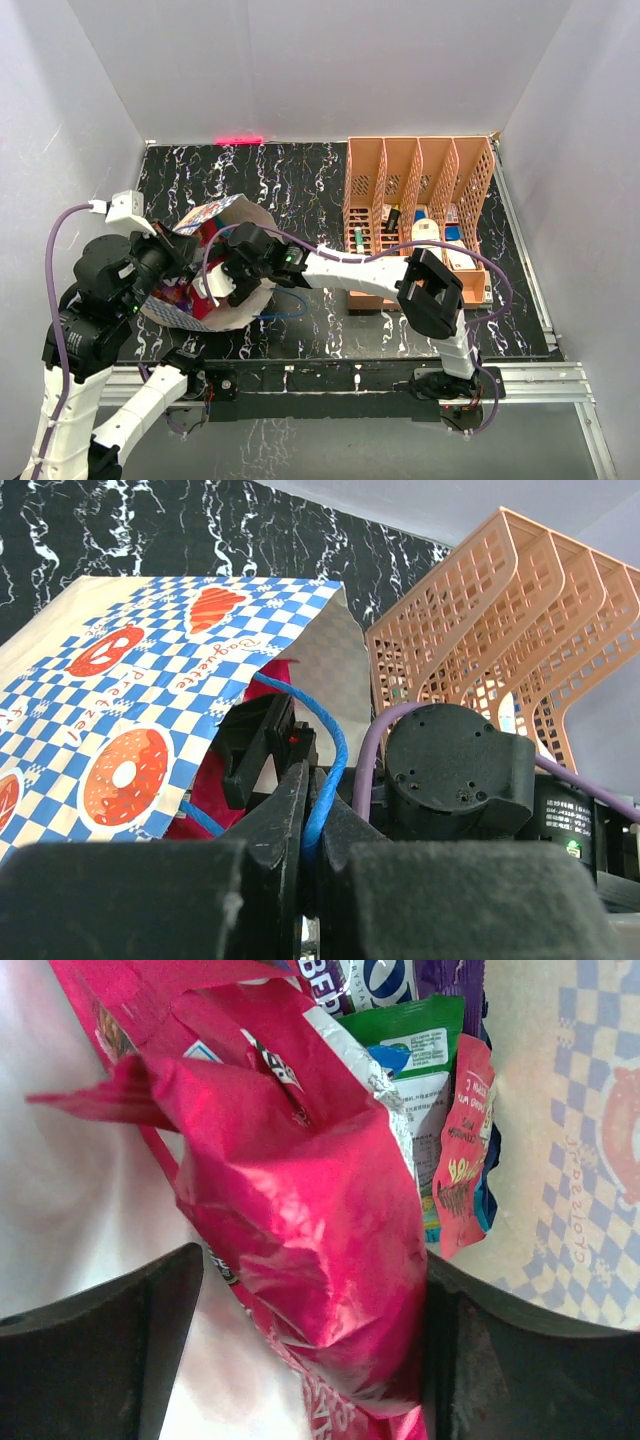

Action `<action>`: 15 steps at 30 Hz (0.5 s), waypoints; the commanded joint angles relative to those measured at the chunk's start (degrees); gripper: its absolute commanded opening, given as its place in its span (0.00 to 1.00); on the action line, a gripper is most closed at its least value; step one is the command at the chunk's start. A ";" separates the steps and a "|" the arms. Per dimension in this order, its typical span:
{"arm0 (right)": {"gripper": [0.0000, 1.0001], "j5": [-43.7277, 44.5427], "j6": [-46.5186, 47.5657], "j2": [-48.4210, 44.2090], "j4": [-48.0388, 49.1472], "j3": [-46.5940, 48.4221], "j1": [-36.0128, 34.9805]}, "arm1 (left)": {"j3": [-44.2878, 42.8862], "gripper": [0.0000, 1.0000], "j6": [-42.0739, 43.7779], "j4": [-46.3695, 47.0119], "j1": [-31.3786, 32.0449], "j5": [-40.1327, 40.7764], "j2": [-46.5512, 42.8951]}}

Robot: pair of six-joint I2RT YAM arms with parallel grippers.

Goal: Take the snacks out of the paper bag
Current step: Take out the snack from the paper bag.

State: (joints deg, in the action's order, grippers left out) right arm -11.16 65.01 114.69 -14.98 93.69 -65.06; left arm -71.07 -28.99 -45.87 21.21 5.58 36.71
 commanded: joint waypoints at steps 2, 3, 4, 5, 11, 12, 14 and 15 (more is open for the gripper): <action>0.61 -1.41 1.98 0.95 3.30 3.09 0.54 | -2.30 0.00 -1.08 1.68 0.06 3.19 -0.15; 0.55 -1.23 1.80 0.97 3.48 3.04 0.55 | -2.32 0.00 -1.07 1.67 0.10 3.36 -0.07; 0.49 -0.91 1.66 0.94 3.69 3.00 0.55 | -2.30 0.00 -1.07 1.62 0.11 3.37 0.01; 0.45 -0.48 1.48 0.70 3.73 2.95 0.55 | -2.30 0.00 -1.04 1.55 0.06 3.44 0.11; 0.23 -1.28 -0.16 -1.31 4.38 1.52 0.65 | -1.62 0.00 -0.66 1.50 0.08 4.79 0.47; 0.20 -1.46 -0.57 -1.50 4.38 1.45 0.63 | -1.55 0.00 -0.48 1.63 0.06 5.07 0.51; 0.18 -1.74 -1.16 -2.02 4.49 1.17 0.68 | -1.45 0.00 -0.29 1.77 0.08 5.39 0.64; 0.17 -2.02 -1.31 -2.36 4.54 1.03 0.64 | -1.37 0.00 -0.28 1.81 0.06 5.55 0.64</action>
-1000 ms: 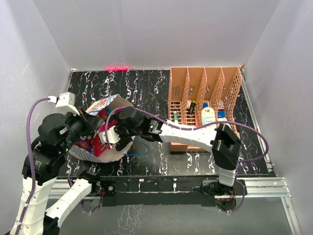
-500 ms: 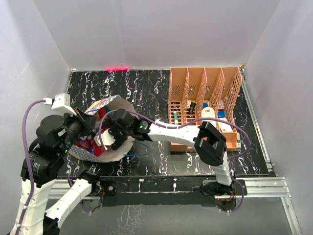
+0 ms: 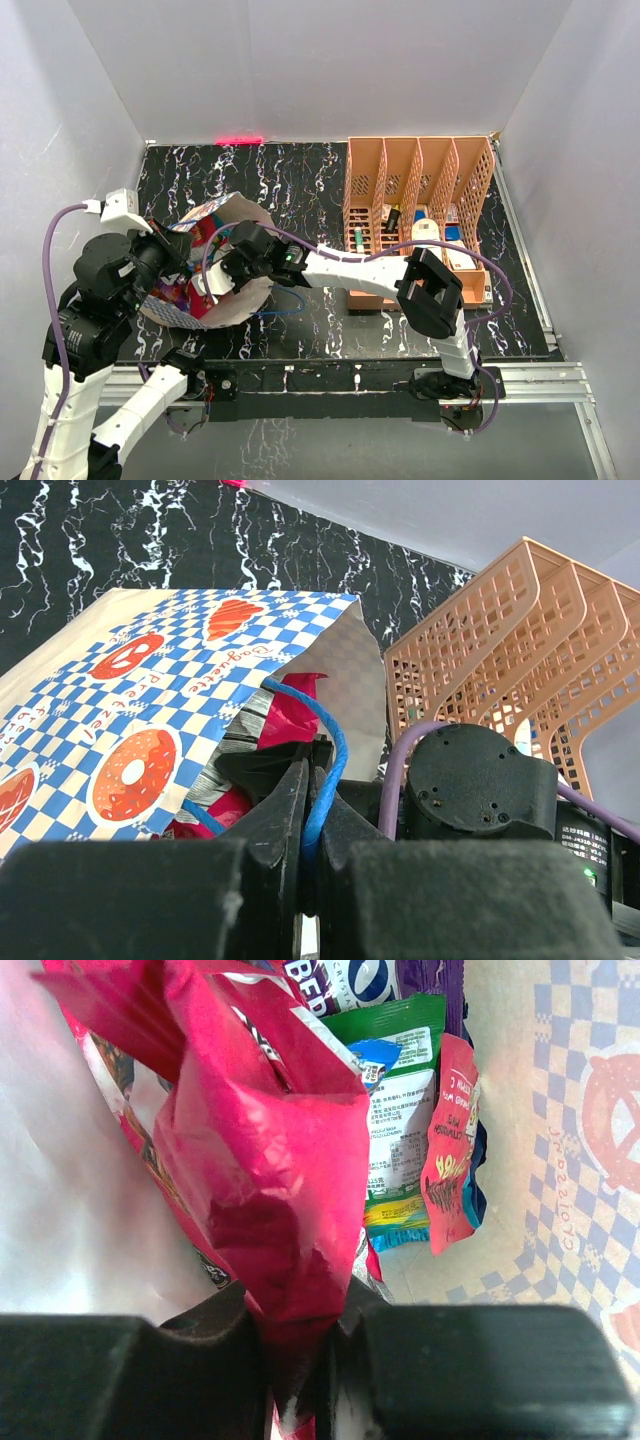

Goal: Take the snacks out of the paper bag
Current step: Take out the snack from the paper bag.

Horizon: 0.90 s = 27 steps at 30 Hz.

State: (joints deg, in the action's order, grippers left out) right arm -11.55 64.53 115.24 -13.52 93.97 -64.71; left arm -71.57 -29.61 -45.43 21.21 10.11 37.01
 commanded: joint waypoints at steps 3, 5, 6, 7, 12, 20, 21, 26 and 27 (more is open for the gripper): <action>0.12 -2.43 -1.52 -4.23 3.40 0.13 0.29 | -0.36 0.00 0.42 1.66 0.06 1.16 0.29; 0.10 -2.74 -2.04 -5.29 4.15 -0.37 0.28 | -0.16 0.00 0.43 1.75 0.11 1.56 0.25; 0.08 -2.84 -2.53 -5.88 4.72 -0.77 0.29 | -0.13 0.00 0.43 1.75 0.07 1.74 0.25; 0.07 -3.05 -2.77 -6.43 5.19 -1.12 0.28 | -0.02 0.00 0.43 1.82 0.06 1.86 0.21; 0.07 -4.26 -4.96 -9.07 8.36 -2.86 0.28 | 0.33 0.00 0.51 2.16 0.04 1.99 0.16; 0.07 -4.01 -8.77 -12.87 11.23 -2.02 0.28 | 0.36 0.00 0.94 3.32 0.06 2.02 -0.52; 0.07 -4.01 -8.97 -13.76 11.35 -2.00 0.28 | 0.23 0.00 0.95 3.33 0.06 2.25 -0.61; 0.07 -3.04 -11.27 -18.89 11.14 -1.61 0.51 | -0.23 0.00 1.78 3.42 0.07 3.60 -1.01; 0.07 -2.65 -11.68 -19.85 11.02 -1.60 0.47 | -0.29 0.00 2.01 3.48 0.06 3.91 -1.10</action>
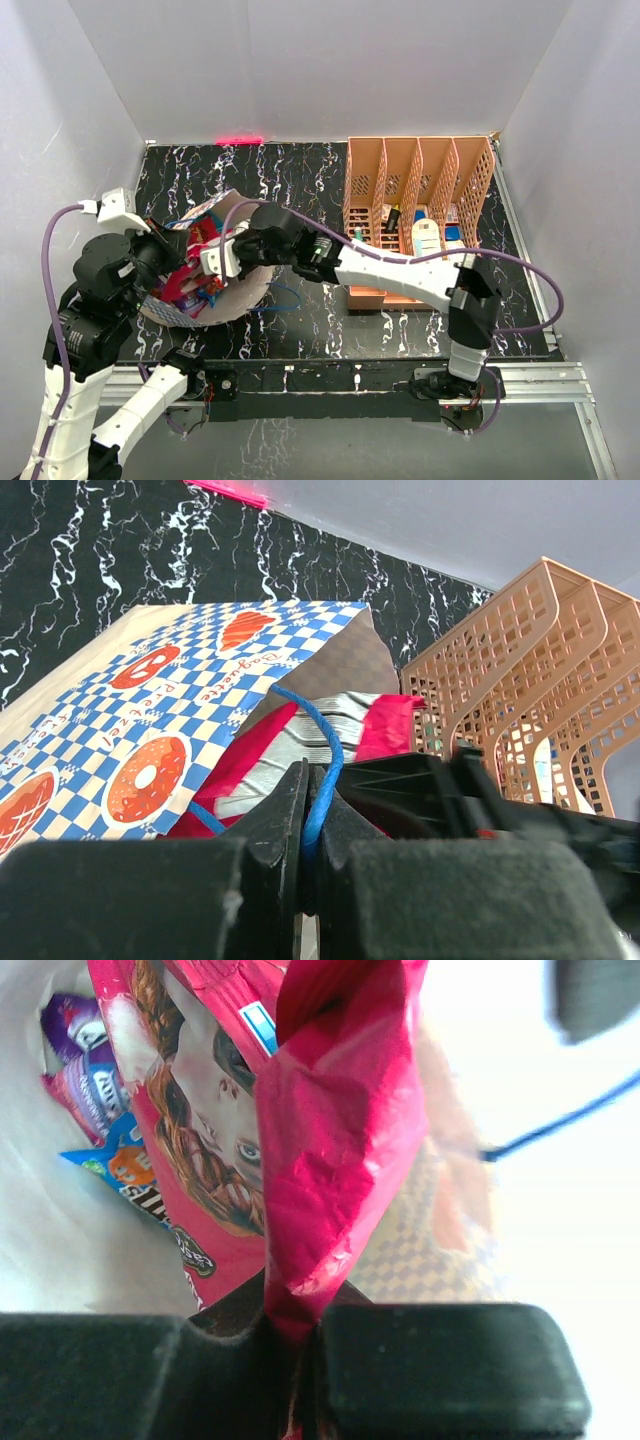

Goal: Take the snacks out of the paper bag
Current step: Take out the snack from the paper bag.

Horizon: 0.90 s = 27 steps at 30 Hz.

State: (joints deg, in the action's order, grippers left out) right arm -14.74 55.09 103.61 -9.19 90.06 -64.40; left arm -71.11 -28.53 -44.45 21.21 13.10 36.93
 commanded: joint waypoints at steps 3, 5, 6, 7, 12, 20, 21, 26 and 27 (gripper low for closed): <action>0.07 2.50 -3.21 -11.30 6.47 2.22 0.24 | -1.02 0.00 1.69 2.31 0.08 2.23 -1.31; 0.07 4.41 -3.41 -13.34 6.08 2.58 0.32 | -1.26 0.00 2.14 1.98 0.10 3.27 -1.41; 0.07 5.57 -3.41 -14.22 5.70 2.82 0.33 | -1.35 0.00 2.29 1.77 0.06 3.98 -1.48; 0.07 6.43 -3.34 -15.60 5.46 3.10 0.41 | -1.39 0.00 2.40 1.55 0.07 4.71 -1.57; 0.07 11.34 -1.29 -18.51 4.71 5.02 0.88 | -1.31 0.00 3.61 1.38 0.10 8.33 -2.50; 0.07 17.02 1.97 -15.91 3.87 10.37 7.13 | -3.20 0.00 6.41 0.57 0.06 11.42 -1.88; 0.07 17.98 2.20 -14.35 4.37 11.47 8.09 | -3.37 0.00 6.82 0.59 0.06 11.59 -1.86; 0.07 20.00 2.50 -6.54 5.68 19.63 13.90 | -4.30 0.00 8.41 -0.12 0.06 13.32 -1.54; 0.07 20.15 3.06 -4.88 6.30 20.60 14.99 | -4.56 0.00 8.79 -0.34 0.06 13.81 -1.45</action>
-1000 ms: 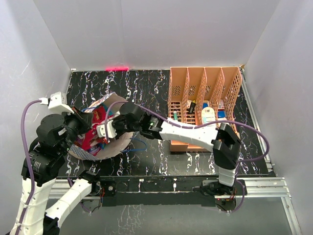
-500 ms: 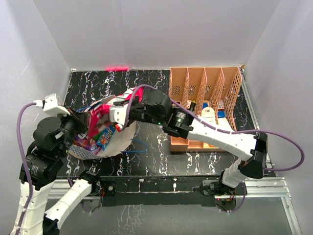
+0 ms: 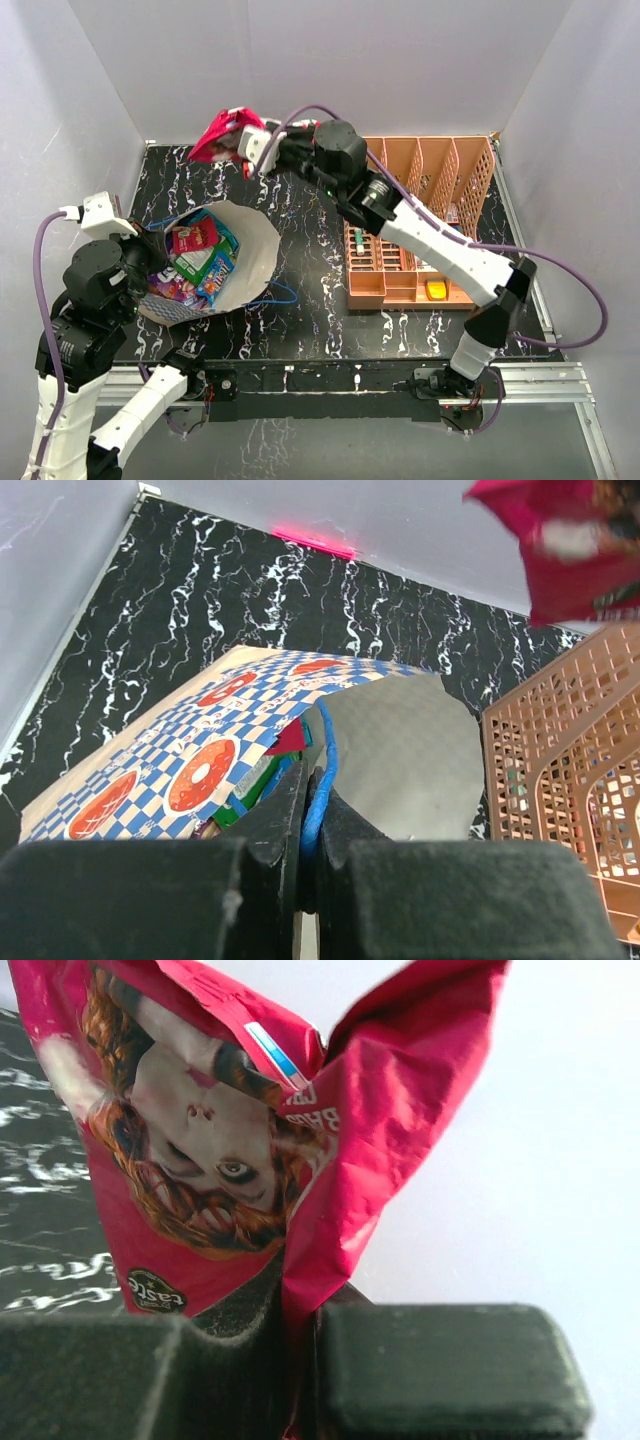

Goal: Take the snacks out of the paper bag
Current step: Take out the snack from the paper bag, then place the snack at the center of the board.

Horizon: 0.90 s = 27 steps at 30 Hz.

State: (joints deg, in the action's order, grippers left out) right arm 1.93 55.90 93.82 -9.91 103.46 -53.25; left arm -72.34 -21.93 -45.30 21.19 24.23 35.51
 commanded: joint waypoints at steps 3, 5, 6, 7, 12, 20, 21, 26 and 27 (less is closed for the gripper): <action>0.07 2.91 3.88 10.78 9.82 8.91 6.63 | -4.04 0.00 3.90 0.51 0.10 4.12 0.15; 0.07 3.38 3.43 14.98 11.56 10.84 8.23 | -4.94 0.00 5.30 0.50 0.09 5.55 0.49; 0.07 3.54 3.20 17.08 12.11 11.97 8.88 | -5.56 0.00 5.85 0.36 0.08 6.32 0.71; 0.07 3.81 3.17 19.10 12.65 12.98 9.50 | -6.13 0.00 6.23 0.18 0.12 7.00 0.90; 0.07 6.40 4.84 28.86 15.82 17.59 11.03 | -7.57 0.00 8.60 0.06 0.08 8.95 1.06; 0.07 14.36 12.49 41.29 19.51 21.43 11.63 | -8.70 0.00 10.31 -1.20 0.12 11.19 1.39; 0.07 15.41 13.98 41.99 20.24 20.44 11.64 | -8.71 0.00 10.07 -1.20 0.13 10.86 1.41; 0.07 19.64 21.85 43.15 24.96 12.85 11.64 | -9.26 0.00 8.64 -1.70 0.10 9.08 1.92; 0.07 19.83 21.96 43.00 25.13 11.14 11.36 | -9.31 0.00 8.44 -1.72 0.13 8.82 1.93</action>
State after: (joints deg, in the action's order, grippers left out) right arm 16.88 71.22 138.50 4.36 117.51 -41.63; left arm -78.65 -12.93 -48.53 21.21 33.12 37.39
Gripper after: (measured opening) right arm 0.077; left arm 0.007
